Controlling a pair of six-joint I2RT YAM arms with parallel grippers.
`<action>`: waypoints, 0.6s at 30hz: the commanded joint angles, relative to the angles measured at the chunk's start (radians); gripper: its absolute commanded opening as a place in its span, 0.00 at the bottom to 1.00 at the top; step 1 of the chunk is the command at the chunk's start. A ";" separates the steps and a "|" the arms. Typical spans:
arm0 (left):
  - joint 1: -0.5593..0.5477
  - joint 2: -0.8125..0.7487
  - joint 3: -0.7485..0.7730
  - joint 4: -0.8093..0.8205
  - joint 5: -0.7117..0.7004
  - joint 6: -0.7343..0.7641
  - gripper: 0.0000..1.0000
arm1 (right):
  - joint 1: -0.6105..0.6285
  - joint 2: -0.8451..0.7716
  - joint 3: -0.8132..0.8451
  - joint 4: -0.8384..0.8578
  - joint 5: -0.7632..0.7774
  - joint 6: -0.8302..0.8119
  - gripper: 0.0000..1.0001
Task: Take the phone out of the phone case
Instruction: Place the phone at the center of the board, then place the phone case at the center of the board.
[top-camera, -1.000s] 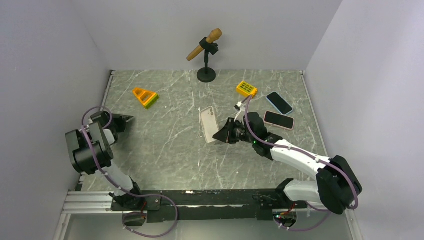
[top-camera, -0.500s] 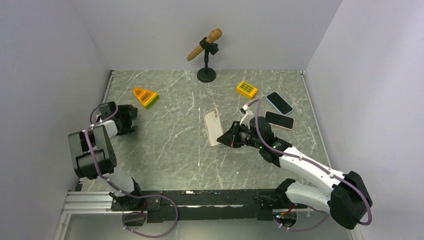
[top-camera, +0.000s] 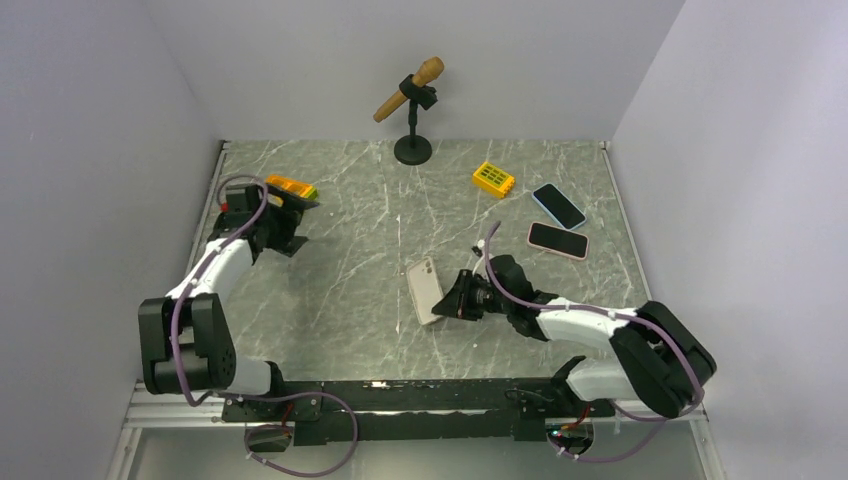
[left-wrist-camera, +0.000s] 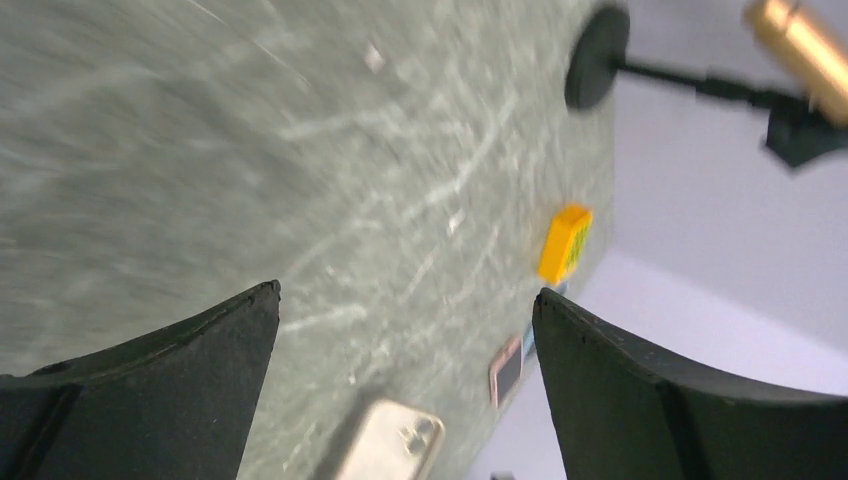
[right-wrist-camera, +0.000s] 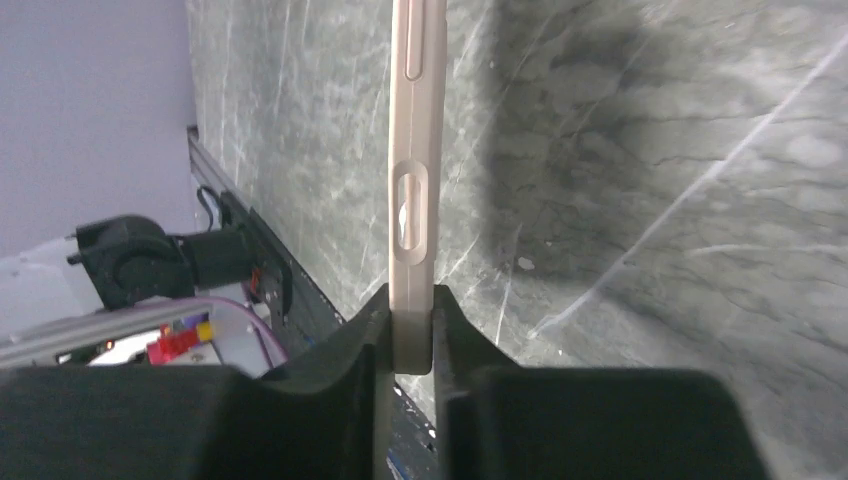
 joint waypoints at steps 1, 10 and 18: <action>-0.073 0.038 0.017 0.145 0.221 0.082 0.99 | 0.027 0.055 -0.019 0.233 -0.114 0.078 0.42; -0.111 0.029 -0.039 0.305 0.294 0.043 0.94 | 0.094 -0.227 0.004 -0.322 0.469 0.015 1.00; -0.180 0.104 -0.052 0.365 0.361 0.000 0.94 | -0.269 -0.274 0.137 -0.459 0.692 -0.061 1.00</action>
